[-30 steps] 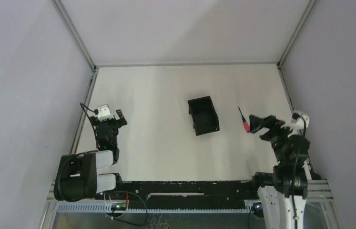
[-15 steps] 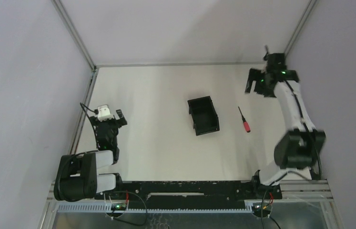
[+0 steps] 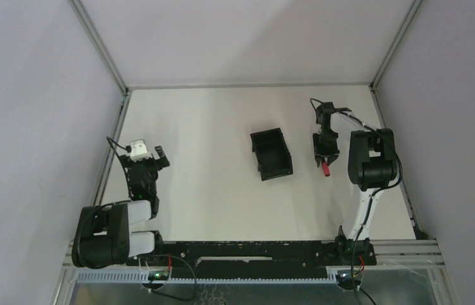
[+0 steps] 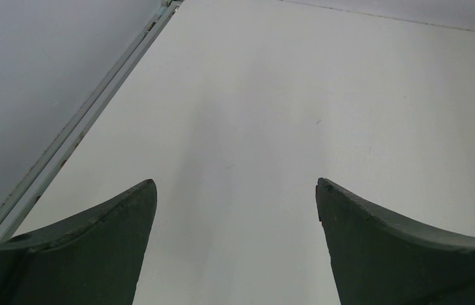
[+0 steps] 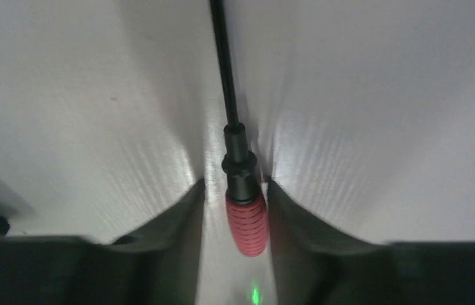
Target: Put the screwdriver in the bin
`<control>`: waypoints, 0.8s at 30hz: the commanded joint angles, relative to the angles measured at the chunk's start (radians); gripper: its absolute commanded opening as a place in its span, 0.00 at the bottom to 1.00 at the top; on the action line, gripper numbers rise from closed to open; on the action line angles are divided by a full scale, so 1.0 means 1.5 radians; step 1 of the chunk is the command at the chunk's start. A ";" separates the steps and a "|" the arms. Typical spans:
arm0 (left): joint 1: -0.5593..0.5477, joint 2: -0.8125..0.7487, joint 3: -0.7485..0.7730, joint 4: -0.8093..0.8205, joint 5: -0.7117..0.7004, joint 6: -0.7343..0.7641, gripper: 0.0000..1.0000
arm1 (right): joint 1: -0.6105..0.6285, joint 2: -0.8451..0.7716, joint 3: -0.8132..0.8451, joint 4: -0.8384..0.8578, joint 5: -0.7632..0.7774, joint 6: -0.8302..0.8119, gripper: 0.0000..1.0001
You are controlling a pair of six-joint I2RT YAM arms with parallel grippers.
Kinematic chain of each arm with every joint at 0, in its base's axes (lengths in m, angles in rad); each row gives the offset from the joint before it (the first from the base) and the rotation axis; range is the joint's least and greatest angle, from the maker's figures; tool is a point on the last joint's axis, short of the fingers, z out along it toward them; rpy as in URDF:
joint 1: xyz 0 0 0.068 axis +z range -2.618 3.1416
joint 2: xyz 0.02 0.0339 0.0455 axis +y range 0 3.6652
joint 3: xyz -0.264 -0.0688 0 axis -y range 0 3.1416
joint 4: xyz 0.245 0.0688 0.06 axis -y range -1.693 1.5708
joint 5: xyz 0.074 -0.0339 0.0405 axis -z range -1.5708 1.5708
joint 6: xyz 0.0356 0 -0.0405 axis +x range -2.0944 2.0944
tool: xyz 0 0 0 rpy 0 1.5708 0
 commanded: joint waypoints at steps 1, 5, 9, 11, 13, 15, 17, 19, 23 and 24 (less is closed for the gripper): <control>-0.003 -0.007 0.025 0.020 -0.005 0.011 1.00 | 0.008 0.023 -0.016 0.072 0.078 -0.021 0.39; -0.003 -0.006 0.025 0.021 -0.005 0.011 1.00 | 0.009 0.017 0.009 0.044 0.094 -0.029 0.00; -0.003 -0.006 0.025 0.021 -0.005 0.011 1.00 | 0.018 -0.023 0.067 -0.040 0.088 -0.029 0.00; -0.003 -0.007 0.025 0.021 -0.005 0.011 1.00 | 0.018 -0.052 0.116 -0.102 0.079 -0.028 0.00; -0.003 -0.006 0.025 0.021 -0.005 0.011 1.00 | 0.019 -0.071 0.178 -0.176 0.082 -0.017 0.00; -0.003 -0.006 0.025 0.021 -0.006 0.011 1.00 | 0.018 -0.081 0.245 -0.250 0.083 -0.005 0.00; -0.003 -0.006 0.025 0.021 -0.005 0.011 1.00 | 0.018 -0.080 0.310 -0.314 0.083 0.011 0.00; -0.003 -0.006 0.025 0.021 -0.005 0.011 1.00 | 0.019 -0.078 0.361 -0.358 0.080 0.026 0.00; -0.003 -0.006 0.025 0.020 -0.005 0.011 1.00 | 0.023 -0.079 0.397 -0.373 0.067 0.058 0.00; -0.003 -0.006 0.025 0.021 -0.005 0.011 1.00 | 0.029 -0.077 0.401 -0.373 0.060 0.070 0.00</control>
